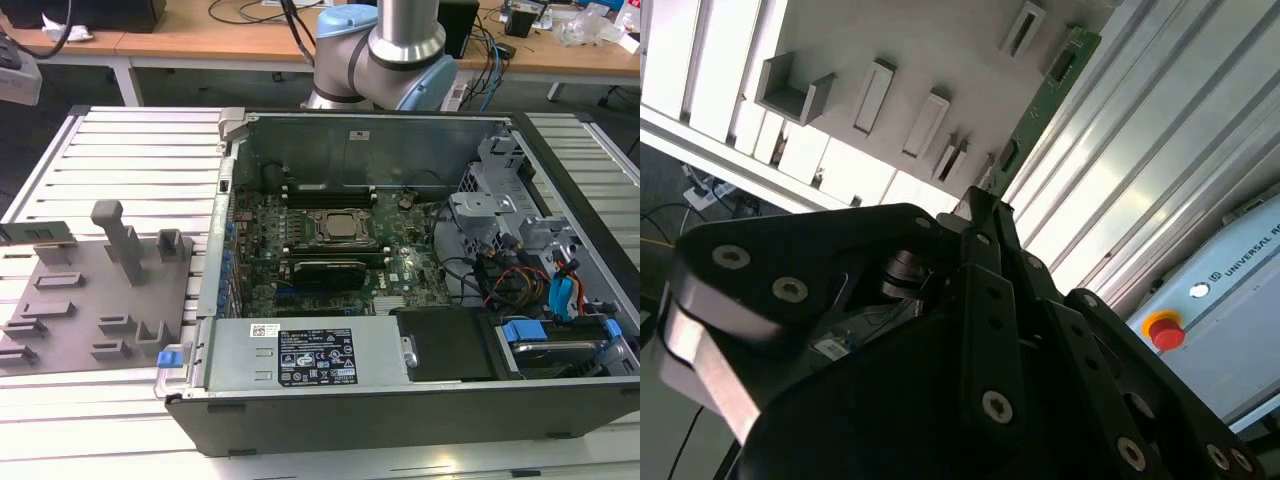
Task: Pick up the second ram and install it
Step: 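Pick up the second ram and move it above second insertion slot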
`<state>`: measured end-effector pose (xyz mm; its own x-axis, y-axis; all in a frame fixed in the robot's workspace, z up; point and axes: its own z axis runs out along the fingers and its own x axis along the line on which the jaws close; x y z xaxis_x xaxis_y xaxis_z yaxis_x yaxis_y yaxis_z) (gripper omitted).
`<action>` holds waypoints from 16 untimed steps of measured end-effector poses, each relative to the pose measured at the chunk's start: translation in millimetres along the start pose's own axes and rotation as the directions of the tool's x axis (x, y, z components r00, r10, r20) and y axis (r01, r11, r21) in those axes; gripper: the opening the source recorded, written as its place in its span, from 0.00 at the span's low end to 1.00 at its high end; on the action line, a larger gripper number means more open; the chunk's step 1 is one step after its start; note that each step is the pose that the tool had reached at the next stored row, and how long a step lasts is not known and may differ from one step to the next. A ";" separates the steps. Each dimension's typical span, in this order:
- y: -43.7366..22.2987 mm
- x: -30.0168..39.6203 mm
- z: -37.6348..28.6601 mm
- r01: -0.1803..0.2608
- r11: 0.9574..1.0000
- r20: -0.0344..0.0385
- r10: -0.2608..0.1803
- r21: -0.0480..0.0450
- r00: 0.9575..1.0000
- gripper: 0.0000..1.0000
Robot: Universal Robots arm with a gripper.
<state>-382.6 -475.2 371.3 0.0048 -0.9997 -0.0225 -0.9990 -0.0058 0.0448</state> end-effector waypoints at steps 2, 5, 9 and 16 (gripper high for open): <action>0.2 -0.2 -3.0 0.000 1.000 0.000 0.000 0.000 1.000 0.14; 0.3 -0.4 -7.2 0.000 1.000 0.000 0.000 0.000 1.000 0.14; 0.8 -0.9 -16.5 0.000 1.000 0.000 0.000 0.000 1.000 0.14; 1.3 -1.5 -29.5 0.000 1.000 0.000 0.000 0.000 1.000 0.14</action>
<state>-382.6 -474.4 400.8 0.0047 -0.9997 -0.0225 -0.9990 -0.0057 0.0448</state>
